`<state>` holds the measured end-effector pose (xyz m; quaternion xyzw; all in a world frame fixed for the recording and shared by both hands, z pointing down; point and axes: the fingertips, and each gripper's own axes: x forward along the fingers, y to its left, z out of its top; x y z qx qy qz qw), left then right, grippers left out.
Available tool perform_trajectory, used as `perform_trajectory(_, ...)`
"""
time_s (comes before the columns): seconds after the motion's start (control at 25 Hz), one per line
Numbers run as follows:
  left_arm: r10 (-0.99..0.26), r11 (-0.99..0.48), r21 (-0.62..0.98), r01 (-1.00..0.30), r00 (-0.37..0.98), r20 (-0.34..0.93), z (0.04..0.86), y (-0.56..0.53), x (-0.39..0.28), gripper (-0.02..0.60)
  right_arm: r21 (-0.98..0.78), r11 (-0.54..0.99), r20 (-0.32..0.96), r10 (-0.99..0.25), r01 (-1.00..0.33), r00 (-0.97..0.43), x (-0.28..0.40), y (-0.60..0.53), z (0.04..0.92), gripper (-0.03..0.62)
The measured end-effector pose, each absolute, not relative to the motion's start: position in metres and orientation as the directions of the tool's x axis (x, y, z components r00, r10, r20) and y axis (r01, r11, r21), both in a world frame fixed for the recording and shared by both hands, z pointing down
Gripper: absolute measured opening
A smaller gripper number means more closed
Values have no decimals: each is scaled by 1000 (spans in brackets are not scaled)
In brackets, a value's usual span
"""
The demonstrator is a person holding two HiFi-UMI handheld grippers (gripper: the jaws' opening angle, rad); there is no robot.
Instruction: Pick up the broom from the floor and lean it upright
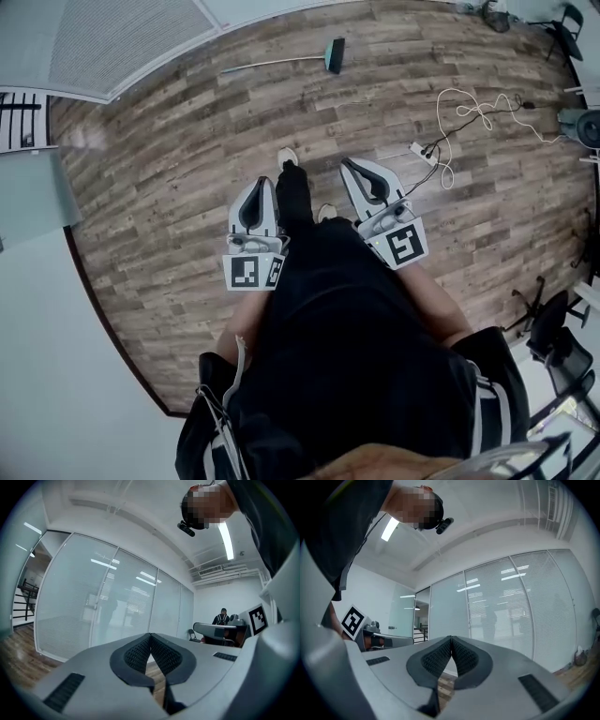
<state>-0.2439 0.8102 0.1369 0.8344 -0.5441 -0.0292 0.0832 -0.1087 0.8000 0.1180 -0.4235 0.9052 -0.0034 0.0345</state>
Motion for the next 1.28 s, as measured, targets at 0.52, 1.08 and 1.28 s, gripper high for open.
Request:
perform_trajectory(0.52,-858,-502,228,-834,513,-10,161,582,-234,18,-34,568,47,-821,-823,-569,-89,577,147,17)
perform_trajectory(1.08,-877,-457,205,-866,477,61,181,319,-309,18,35,545,242,-818,-838,-522,-120,290,218,17)
perform_trajectory(1.28,-900,-392,245,-887,425,98,217,260,-312,18,79,613,341,-757,-786,-557,-111,193,277,17)
